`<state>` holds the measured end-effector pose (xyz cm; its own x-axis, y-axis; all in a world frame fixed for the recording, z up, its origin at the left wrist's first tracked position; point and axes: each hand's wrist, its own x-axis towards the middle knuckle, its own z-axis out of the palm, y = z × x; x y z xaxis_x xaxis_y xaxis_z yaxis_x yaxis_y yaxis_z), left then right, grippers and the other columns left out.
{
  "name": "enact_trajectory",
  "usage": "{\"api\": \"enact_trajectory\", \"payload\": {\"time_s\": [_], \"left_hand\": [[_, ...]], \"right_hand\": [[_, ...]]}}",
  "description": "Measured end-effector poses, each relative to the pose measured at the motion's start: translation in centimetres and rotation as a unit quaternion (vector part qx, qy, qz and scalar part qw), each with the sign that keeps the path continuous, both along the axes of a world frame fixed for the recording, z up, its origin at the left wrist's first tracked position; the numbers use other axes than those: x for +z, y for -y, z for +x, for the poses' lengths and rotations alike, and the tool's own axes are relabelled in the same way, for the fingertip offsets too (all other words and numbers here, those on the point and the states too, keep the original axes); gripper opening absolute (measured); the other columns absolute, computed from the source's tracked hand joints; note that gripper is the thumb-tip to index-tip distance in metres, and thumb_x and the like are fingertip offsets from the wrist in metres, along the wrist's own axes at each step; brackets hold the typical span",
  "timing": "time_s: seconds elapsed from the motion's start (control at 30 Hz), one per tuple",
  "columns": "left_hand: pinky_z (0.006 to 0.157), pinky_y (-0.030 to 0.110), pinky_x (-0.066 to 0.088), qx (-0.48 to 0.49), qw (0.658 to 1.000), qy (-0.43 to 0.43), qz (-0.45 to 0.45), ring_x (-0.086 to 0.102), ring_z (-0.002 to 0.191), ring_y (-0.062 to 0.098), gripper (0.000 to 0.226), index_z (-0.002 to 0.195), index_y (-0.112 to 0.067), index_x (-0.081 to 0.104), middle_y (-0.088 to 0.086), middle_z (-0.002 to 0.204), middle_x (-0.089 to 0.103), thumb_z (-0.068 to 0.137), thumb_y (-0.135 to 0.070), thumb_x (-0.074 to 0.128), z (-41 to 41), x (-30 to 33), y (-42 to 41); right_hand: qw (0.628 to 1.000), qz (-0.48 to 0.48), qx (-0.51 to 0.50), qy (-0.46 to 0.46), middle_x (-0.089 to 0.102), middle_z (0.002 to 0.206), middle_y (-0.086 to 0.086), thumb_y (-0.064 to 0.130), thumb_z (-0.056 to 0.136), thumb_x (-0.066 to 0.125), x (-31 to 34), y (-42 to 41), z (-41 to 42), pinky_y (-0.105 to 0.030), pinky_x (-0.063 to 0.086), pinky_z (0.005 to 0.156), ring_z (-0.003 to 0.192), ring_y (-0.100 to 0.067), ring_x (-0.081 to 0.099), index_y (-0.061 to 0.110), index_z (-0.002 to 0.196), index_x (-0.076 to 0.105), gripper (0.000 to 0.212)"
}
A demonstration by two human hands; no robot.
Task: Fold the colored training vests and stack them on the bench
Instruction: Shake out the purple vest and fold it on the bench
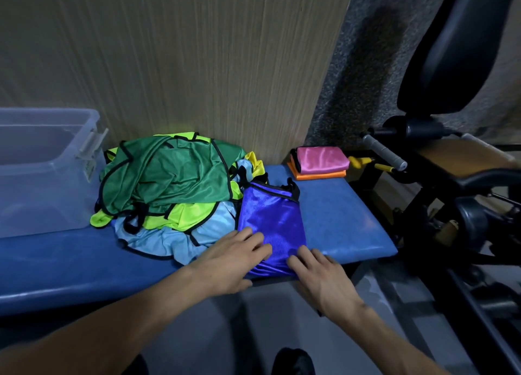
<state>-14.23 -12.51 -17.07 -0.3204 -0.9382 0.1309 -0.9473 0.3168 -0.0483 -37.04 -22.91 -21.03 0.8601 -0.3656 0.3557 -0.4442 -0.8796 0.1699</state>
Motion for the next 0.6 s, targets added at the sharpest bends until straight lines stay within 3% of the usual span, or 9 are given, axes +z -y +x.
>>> {"api": "enact_trajectory", "payload": {"time_s": [0.1, 0.2, 0.33, 0.47, 0.6], "left_hand": [[0.082, 0.030, 0.050, -0.012, 0.999, -0.009, -0.045, 0.048, 0.100, 0.018, 0.048, 0.113, -0.025, 0.049, -0.005, 0.111, 0.049, 0.078, -0.035, 0.079, 0.0, -1.0, -0.5], [0.076, 0.029, 0.052, -0.023, 0.995, -0.056, -0.076, 0.052, 0.096, 0.017, 0.035, 0.113, -0.022, 0.057, -0.005, 0.108, 0.053, 0.083, -0.022, 0.074, 0.7, -1.3, -0.7], [0.072, 0.036, 0.057, -0.013, 0.992, -0.100, -0.078, 0.056, 0.101, 0.019, 0.045, 0.125, -0.017, 0.054, -0.003, 0.115, 0.055, 0.084, -0.002, 0.062, 1.5, -1.9, -0.8], [0.071, 0.037, 0.057, -0.004, 0.986, -0.110, -0.128, 0.057, 0.092, 0.017, 0.032, 0.117, -0.015, 0.060, -0.003, 0.104, 0.061, 0.088, -0.011, 0.047, 1.7, -1.4, -0.6], [0.080, 0.033, 0.051, 0.061, 0.939, -0.279, -0.190, 0.060, 0.091, 0.010, 0.023, 0.113, -0.021, 0.063, -0.008, 0.100, 0.065, 0.093, -0.010, 0.060, 0.5, 2.8, 0.0]], "right_hand": [[0.999, -0.032, -0.016, -0.004, 0.050, 0.093, -0.002, 0.011, 0.062, 0.073, -0.5, -0.1, -0.5, -0.037, 0.050, 0.058, 0.072, -0.026, 0.054, 0.020, 0.100, 0.048, 0.046], [0.999, -0.033, -0.019, 0.016, 0.053, 0.095, 0.000, 0.018, 0.073, 0.064, -0.1, -0.1, -0.2, -0.037, 0.049, 0.060, 0.073, -0.025, 0.055, 0.021, 0.102, 0.054, 0.031], [0.992, 0.076, -0.032, 0.091, 0.058, 0.100, 0.008, 0.025, 0.080, 0.053, 1.3, 0.5, -0.2, -0.035, 0.049, 0.069, 0.083, -0.020, 0.057, 0.025, 0.105, 0.061, 0.026], [0.940, 0.259, -0.039, 0.218, 0.057, 0.098, 0.025, 0.026, 0.084, 0.053, 3.8, 0.9, -0.1, -0.033, 0.045, 0.085, 0.096, -0.007, 0.051, 0.030, 0.103, 0.063, 0.021], [0.847, 0.394, -0.040, 0.355, 0.069, 0.097, 0.011, 0.007, 0.093, 0.065, 7.9, 1.9, 0.4, -0.022, 0.046, 0.089, 0.101, -0.013, 0.062, 0.030, 0.095, 0.065, 0.024]]}}
